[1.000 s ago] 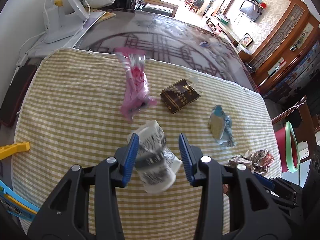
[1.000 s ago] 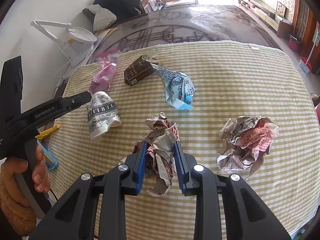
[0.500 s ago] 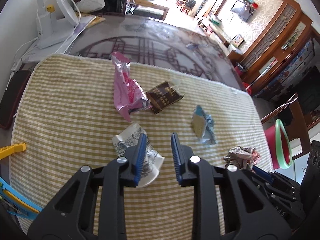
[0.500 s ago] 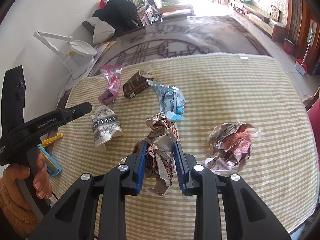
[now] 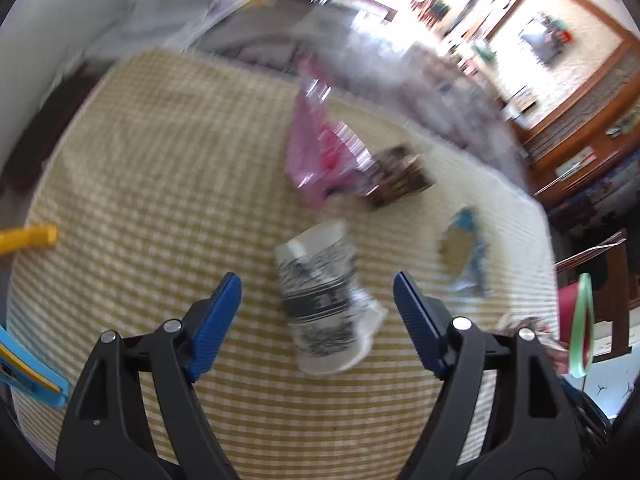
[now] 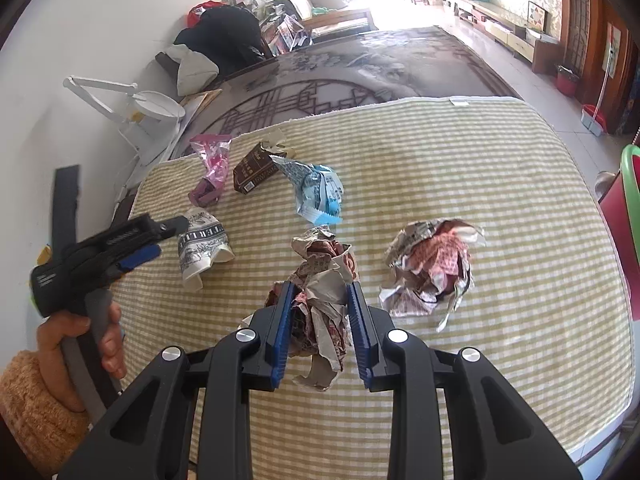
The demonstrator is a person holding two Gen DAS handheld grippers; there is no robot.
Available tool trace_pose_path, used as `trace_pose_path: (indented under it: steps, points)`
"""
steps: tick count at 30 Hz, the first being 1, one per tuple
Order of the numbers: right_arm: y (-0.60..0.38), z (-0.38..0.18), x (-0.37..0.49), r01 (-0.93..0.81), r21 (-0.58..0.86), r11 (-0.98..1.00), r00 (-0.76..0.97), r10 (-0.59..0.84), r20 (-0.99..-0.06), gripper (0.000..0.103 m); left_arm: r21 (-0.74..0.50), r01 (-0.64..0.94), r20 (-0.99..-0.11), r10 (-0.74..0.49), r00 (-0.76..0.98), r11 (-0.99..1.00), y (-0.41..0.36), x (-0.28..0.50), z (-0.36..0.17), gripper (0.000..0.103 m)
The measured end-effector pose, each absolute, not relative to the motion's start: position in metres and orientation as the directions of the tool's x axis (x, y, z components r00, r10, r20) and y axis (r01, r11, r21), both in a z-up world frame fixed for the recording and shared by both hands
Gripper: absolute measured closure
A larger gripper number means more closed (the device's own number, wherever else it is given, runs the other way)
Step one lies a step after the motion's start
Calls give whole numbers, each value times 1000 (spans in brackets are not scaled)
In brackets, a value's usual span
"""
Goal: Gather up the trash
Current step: 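Hold the foil wrapper with right tool while left regrasps and lifts the paper cup, then carry the foil with right tool while left carries the paper cup toward the red bucket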
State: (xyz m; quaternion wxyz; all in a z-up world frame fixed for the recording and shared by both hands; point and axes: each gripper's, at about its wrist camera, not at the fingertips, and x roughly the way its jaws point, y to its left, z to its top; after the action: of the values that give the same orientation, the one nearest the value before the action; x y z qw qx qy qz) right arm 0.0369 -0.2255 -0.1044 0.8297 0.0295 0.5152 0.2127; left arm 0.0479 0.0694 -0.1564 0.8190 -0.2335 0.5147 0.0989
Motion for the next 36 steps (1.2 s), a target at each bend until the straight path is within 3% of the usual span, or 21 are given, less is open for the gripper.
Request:
trace_pose_path:
  steps: [5,7,8,22,36]
  points:
    - [-234,-106,31,-295,281,913,385,383,-840,77,-283,-357,-911,-134,389,890,64,64,-178,29]
    - [-236,-106,30,-287,284,915,390,382,-838,77,-303,-361,-914,-161,373,882,61,68,-183,58]
    - [-237,-106,29,-284,285,915,393,382,-836,77,-318,-366,-914,-181,363,874,60,69,-185,60]
    - [-255,-97,36,-255,308,917,434,393,-811,77,-300,-174,-833,-168,527,938,0,49,-119,60]
    - [-329,-91,60,-278,335,900,432,428,-794,77,-275,-184,-823,-133,552,944,-77,70,-107,60]
